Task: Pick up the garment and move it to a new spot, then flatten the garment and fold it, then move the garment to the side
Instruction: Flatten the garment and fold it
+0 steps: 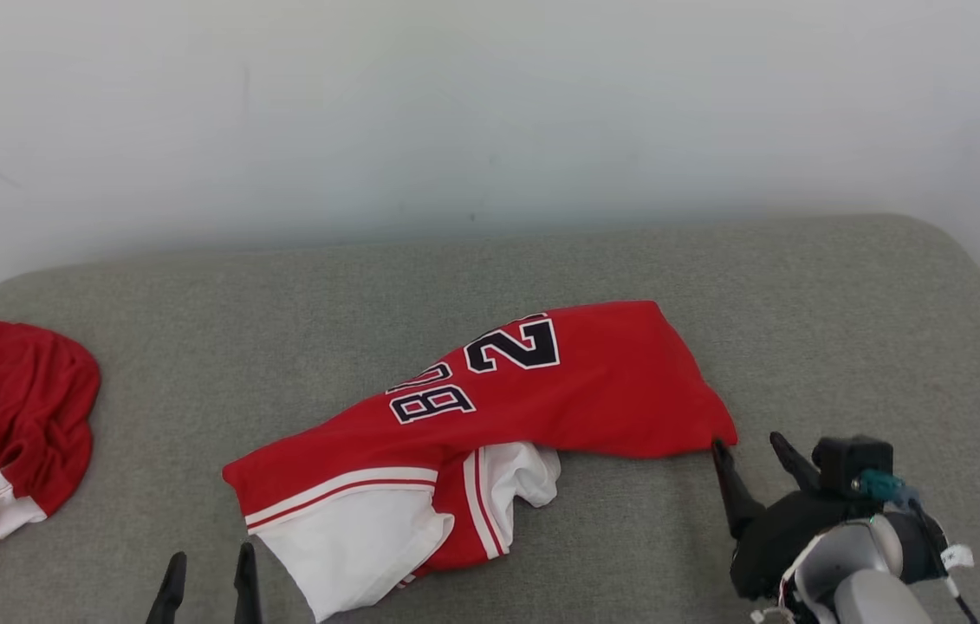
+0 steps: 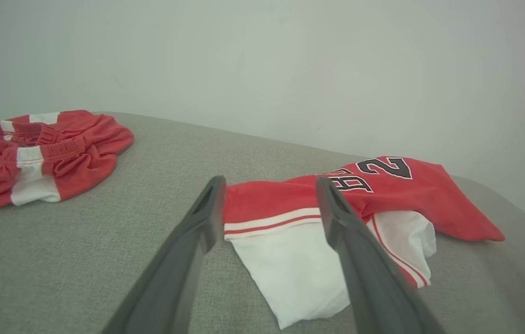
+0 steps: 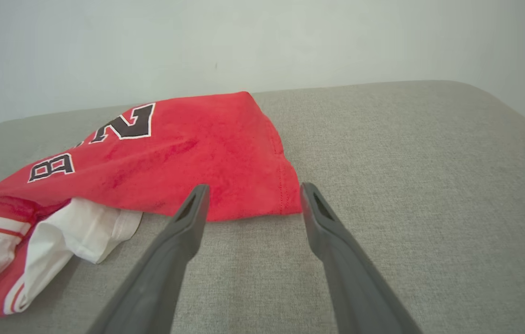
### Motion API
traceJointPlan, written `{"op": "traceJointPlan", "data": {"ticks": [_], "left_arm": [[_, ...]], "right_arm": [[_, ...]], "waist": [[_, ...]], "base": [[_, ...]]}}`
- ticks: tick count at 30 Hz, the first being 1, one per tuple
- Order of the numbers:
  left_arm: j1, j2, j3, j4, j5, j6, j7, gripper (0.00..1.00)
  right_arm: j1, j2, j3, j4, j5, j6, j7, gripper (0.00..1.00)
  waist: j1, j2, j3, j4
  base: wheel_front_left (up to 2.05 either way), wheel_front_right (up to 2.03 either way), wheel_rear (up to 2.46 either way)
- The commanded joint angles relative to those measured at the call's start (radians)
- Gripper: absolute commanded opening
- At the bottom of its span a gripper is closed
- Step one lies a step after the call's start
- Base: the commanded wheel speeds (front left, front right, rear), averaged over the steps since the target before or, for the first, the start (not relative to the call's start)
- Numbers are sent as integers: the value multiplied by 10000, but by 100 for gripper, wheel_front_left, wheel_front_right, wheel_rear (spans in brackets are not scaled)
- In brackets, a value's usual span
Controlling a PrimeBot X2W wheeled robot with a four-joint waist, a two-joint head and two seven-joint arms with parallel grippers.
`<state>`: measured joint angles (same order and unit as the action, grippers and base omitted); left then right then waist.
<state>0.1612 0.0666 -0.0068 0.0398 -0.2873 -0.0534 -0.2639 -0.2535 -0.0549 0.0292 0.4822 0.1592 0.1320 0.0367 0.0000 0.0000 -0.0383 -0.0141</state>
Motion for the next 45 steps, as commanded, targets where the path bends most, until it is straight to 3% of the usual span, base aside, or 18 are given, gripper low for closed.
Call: {"op": "traceJointPlan", "data": {"ticks": [1, 13, 24, 25, 26, 27, 29, 32, 39, 45], "left_arm": [[-130, -35, -14, 32, 100, -29, -8, 100], [-761, -59, -535, -28, 338, -347, -8, 100], [-1318, -82, -446, 19, 400, -436, -8, 100], [-1340, -86, -416, 37, 403, -441, -8, 100], [-1353, -90, -389, 45, 402, -444, -8, 100], [-1358, -92, -365, 57, 398, -450, -8, 100], [-1357, -96, -315, 88, 388, -455, -8, 100], [-1334, -100, -267, 116, 387, -463, -8, 100], [-1177, -123, -176, 230, 316, -487, -8, 100], [-898, -133, -49, 286, 278, -434, -8, 100]], "right_arm": [[-246, -150, -77, 226, -31, -26, 177, 100], [-3183, -995, -1080, 3669, 179, -24, 1959, 100], [-3950, -1006, -235, 4674, 1251, -24, 2218, 100], [-3913, -1014, -92, 4684, 1329, -24, 2195, 93], [-3879, -1047, 52, 4666, 1402, -24, 2142, 79], [-3841, -1065, 178, 4620, 1522, -24, 2052, 39], [-3792, -1234, 446, 4538, 1585, -24, 1819, 7], [-3803, -1321, 666, 4469, 1678, -24, 1592, 0], [-3546, -1565, 1258, 3963, 1837, -24, 848, 0], [-2591, -1714, 1287, 2532, 2098, -26, 858, 0]], "waist": [[0, 0, 186, 204], [0, 0, 1306, 1114], [0, 0, 1925, 1234], [0, 0, 1907, 1206], [0, 0, 1891, 1177], [0, 0, 1868, 1143], [0, 0, 1809, 1072], [0, 0, 1737, 995], [0, 0, 1319, 741], [0, 0, 862, 514]], "base": [[0, 0, 0], [0, 0, 0], [0, 0, 0], [0, 0, 0], [0, 0, 0], [0, 0, 0], [0, 0, 0], [0, 0, 0], [0, 0, 0], [0, 0, 0]]}}
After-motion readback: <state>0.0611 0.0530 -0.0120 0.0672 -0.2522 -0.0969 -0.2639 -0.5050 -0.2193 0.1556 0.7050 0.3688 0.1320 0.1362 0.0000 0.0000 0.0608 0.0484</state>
